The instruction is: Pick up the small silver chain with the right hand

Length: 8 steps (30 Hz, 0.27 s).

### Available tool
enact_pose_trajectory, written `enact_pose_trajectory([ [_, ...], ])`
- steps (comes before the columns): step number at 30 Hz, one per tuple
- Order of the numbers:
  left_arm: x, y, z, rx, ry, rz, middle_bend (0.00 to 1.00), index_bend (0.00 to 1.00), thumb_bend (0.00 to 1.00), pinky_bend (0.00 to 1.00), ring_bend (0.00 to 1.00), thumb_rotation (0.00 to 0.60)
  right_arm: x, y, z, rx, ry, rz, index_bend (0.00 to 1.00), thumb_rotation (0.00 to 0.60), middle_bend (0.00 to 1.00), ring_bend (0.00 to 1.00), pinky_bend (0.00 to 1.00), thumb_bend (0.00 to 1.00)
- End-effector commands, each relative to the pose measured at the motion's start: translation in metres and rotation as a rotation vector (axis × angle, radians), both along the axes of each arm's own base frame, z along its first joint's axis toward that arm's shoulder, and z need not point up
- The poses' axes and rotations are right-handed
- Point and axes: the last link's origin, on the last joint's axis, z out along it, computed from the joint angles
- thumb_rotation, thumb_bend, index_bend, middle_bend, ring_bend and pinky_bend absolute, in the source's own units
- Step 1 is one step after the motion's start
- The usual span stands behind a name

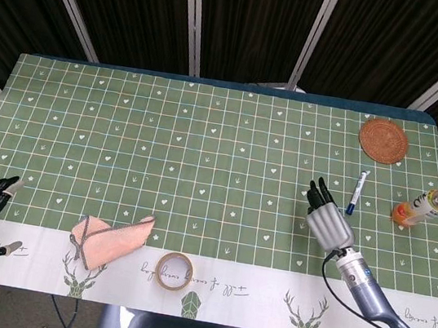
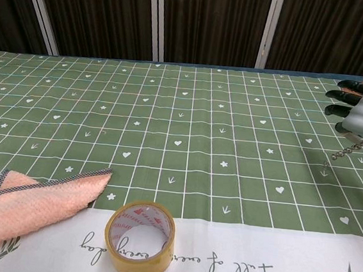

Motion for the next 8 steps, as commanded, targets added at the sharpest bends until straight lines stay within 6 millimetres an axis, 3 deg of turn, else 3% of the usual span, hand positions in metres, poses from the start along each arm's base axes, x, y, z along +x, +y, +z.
enact_pose_trajectory([
  [1,0.0000,-0.0001,0.0001,0.001,0.000,0.001,0.00,0.00,0.09,0.00,0.00,0.600,-0.0018,0.0008,-0.0006,0.002,0.002,-0.005,0.65,0.600,0.17,0.00,0.02,0.29],
  [8,-0.0001,-0.0002,0.0000,0.000,0.000,0.003,0.00,0.00,0.09,0.00,0.00,0.600,-0.0033,0.0008,0.0002,-0.004,0.000,-0.007,0.65,0.600,0.17,0.00,0.02,0.29],
])
